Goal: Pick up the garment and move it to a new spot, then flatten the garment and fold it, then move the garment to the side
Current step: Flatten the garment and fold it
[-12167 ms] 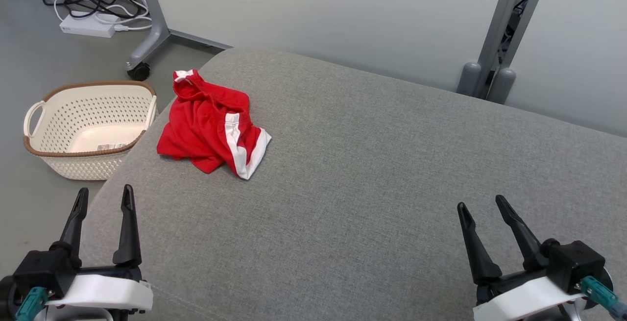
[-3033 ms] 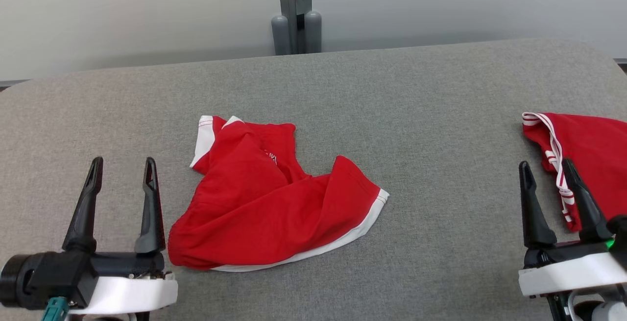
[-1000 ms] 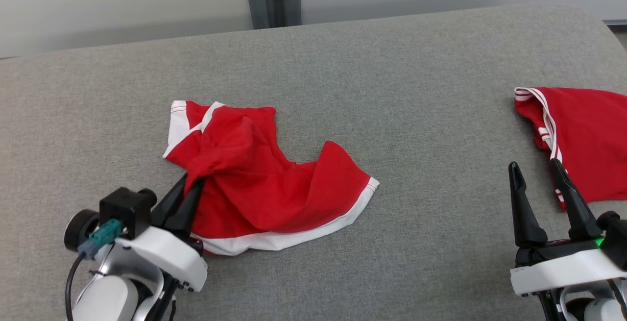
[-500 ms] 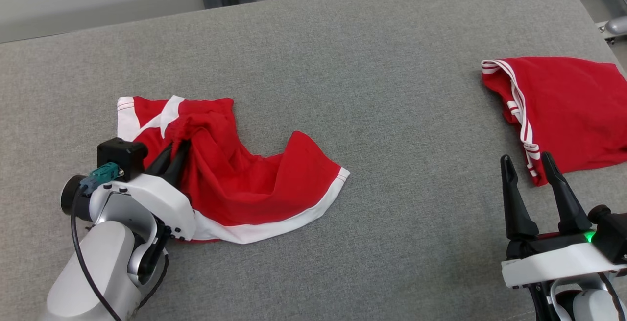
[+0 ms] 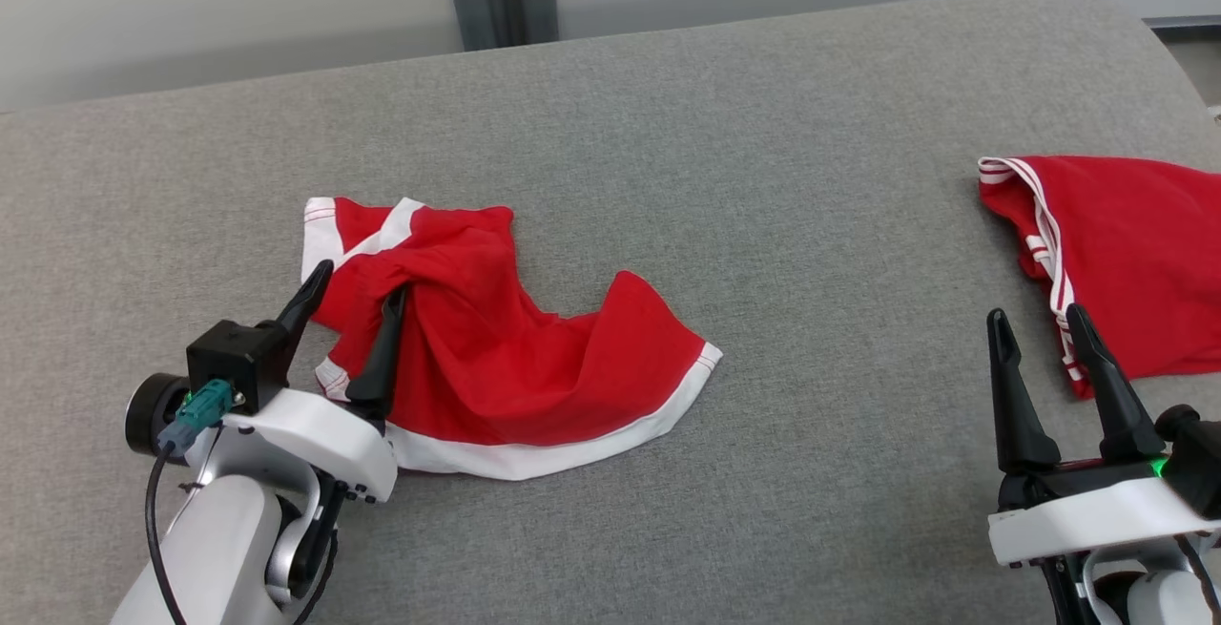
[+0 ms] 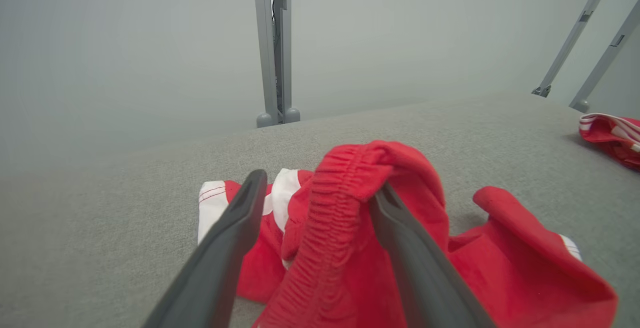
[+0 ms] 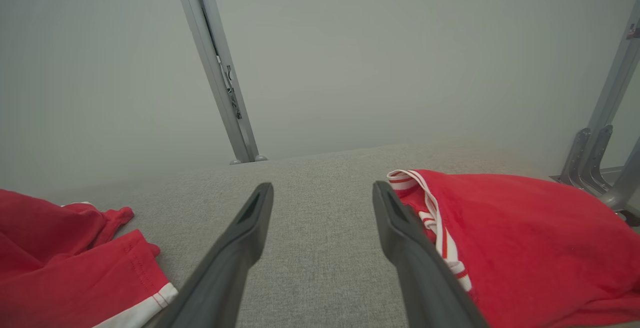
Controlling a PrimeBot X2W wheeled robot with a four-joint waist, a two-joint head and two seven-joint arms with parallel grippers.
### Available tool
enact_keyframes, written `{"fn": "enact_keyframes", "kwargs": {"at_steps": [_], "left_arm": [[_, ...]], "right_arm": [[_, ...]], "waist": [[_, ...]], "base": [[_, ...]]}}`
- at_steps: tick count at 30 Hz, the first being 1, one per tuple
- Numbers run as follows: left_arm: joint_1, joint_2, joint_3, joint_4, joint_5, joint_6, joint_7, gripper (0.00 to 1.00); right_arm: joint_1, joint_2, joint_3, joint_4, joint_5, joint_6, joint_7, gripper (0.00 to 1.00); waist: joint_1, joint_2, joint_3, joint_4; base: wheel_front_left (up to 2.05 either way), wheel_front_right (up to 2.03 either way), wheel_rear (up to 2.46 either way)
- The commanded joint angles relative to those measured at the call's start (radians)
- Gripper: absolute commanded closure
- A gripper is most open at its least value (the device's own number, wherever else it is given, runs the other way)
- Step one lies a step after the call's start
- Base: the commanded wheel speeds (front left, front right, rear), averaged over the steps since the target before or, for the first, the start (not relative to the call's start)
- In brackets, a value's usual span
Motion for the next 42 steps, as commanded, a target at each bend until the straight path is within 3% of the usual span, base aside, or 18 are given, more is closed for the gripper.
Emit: {"fn": "enact_keyframes", "kwargs": {"at_steps": [1, 11, 19, 29, 42], "left_arm": [[0.020, 0.012, 0.002, -0.020, 0.008, 0.012, 0.010, 0.00], [0.180, 0.072, 0.004, -0.228, -0.012, 0.078, 0.124, 0.00], [0.277, 0.066, 0.106, -0.406, -0.014, 0.193, 0.012, 0.00], [0.342, 0.067, 0.142, -0.466, 0.016, 0.231, -0.063, 0.00], [0.397, 0.095, 0.099, -0.480, 0.079, 0.273, -0.028, 0.00]], "right_arm": [[0.016, -0.006, 0.000, -0.003, -0.004, 0.000, 0.008, 0.00], [0.039, -0.011, -0.005, -0.021, -0.010, 0.000, 0.033, 0.00], [0.044, -0.017, -0.017, -0.057, -0.023, 0.000, 0.034, 0.00], [0.055, -0.030, 0.013, -0.076, -0.039, 0.000, 0.053, 0.00], [0.113, -0.028, 0.002, -0.095, -0.043, 0.000, 0.080, 0.00]], "waist": [[0.0000, 0.0000, -0.016, 0.019], [0.0000, 0.0000, -0.056, 0.060], [0.0000, 0.0000, -0.089, 0.081], [0.0000, 0.0000, -0.123, 0.094], [0.0000, 0.0000, -0.140, 0.099]], "base": [[0.00, 0.00, 0.00], [0.00, 0.00, 0.00], [0.00, 0.00, 0.00], [0.00, 0.00, 0.00], [0.00, 0.00, 0.00]]}}
